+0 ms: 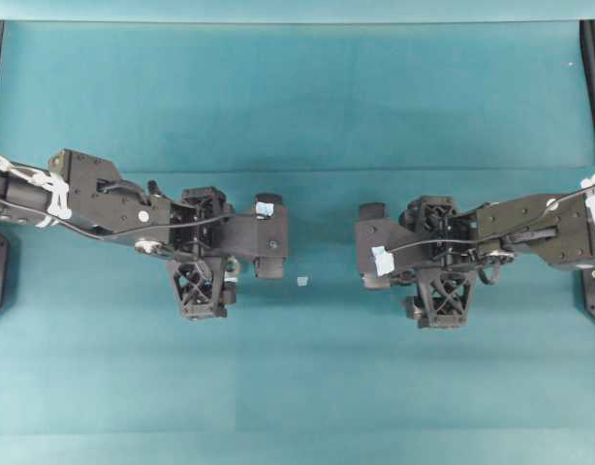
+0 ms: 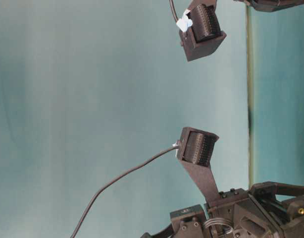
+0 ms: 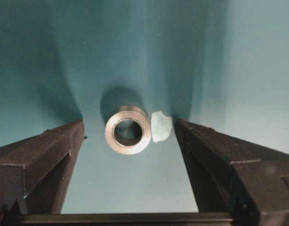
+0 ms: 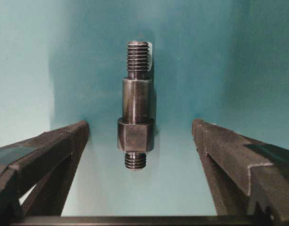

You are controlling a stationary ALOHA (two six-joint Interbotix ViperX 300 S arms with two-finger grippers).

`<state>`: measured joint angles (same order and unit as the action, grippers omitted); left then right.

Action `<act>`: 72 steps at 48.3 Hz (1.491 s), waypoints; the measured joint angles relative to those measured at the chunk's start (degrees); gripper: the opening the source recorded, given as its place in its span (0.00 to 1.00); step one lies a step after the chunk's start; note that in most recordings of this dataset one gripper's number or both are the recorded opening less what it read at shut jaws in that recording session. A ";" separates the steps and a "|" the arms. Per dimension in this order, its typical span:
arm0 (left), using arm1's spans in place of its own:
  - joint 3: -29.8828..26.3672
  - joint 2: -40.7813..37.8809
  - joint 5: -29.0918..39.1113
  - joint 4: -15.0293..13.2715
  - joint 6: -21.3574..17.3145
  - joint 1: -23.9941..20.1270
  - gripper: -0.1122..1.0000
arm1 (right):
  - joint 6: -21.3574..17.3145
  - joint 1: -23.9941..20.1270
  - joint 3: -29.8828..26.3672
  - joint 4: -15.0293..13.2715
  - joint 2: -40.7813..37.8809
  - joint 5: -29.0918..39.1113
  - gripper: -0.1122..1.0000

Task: Insert the washer onto the shaft with both hands.
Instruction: 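Close left gripper on the washer and right gripper on the shaft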

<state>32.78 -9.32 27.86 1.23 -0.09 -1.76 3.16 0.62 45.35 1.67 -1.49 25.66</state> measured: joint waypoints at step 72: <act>0.88 0.35 -0.35 0.00 -0.09 0.79 0.42 | 0.09 1.14 0.09 0.00 0.09 0.70 0.11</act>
<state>33.66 -8.96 27.51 1.23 -0.18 -0.97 3.25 1.76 45.44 1.67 -1.41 26.37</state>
